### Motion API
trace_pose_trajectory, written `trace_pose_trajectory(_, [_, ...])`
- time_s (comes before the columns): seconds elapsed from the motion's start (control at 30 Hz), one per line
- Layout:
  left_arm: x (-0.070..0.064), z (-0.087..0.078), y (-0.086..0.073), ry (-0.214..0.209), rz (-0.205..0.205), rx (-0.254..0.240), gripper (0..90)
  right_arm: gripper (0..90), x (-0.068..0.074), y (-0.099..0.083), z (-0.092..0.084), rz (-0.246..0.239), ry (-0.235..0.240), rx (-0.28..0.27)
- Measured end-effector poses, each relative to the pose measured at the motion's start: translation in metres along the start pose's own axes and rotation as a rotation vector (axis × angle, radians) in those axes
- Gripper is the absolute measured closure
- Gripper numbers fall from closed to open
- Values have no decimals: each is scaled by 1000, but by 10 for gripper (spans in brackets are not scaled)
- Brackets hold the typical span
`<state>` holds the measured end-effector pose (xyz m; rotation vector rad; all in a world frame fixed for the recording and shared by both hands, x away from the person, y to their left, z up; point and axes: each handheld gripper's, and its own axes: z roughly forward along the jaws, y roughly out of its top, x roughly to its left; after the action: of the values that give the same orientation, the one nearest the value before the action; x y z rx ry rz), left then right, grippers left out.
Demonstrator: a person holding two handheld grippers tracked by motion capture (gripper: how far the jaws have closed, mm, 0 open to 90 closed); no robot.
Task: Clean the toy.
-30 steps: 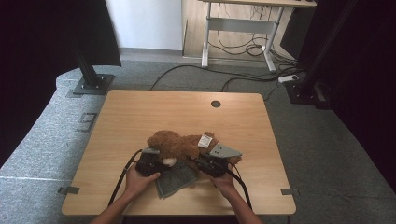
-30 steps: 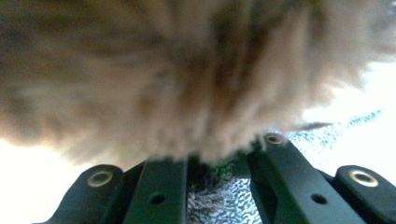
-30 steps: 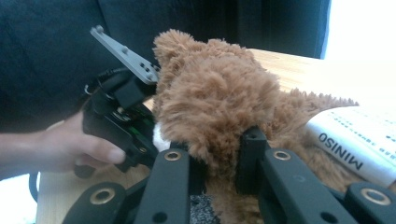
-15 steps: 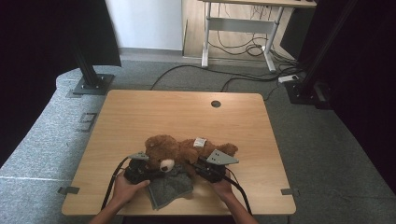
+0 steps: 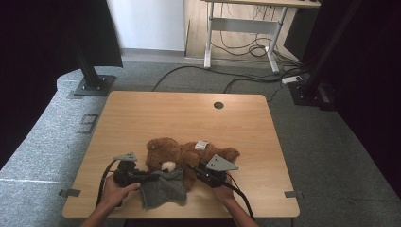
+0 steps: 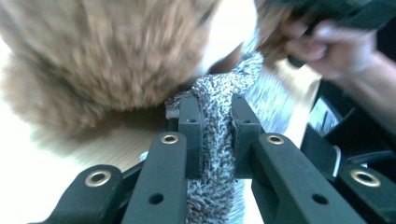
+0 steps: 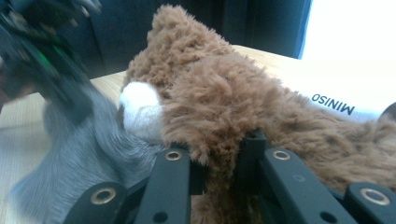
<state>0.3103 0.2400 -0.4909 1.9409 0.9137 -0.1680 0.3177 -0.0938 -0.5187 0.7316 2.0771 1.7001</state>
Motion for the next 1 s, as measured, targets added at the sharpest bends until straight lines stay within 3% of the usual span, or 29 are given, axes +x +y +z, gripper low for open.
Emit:
trace_pose_trajectory(0.1, [-5, -19, 11, -3, 15, -71, 784, 779, 1, -1, 3, 5, 9, 5])
trace_pose_trajectory(0.23, [-8, -28, 33, -25, 24, -138, 786, 778, -1, -1, 3, 17, 9, 7])
trace_pose_trajectory(0.37, [-13, -17, 58, -17, 44, -166, 787, 778, 0, -1, 4, 19, 7, 10])
trace_pose_trajectory(0.47, [-13, -3, 71, -1, 37, -174, 786, 777, -1, -1, 4, 22, 5, 11])
trace_pose_trajectory(0.63, [-5, 20, 82, 110, 26, -149, 787, 776, -1, 0, 4, 33, 5, 15])
trace_pose_trajectory(0.77, [2, 21, 81, 196, 37, -137, 788, 776, -2, 0, 4, 42, 8, 19])
trace_pose_trajectory(1.0, [17, 3, 71, 241, 8, -150, 792, 775, -2, 0, 4, 52, 14, 20])
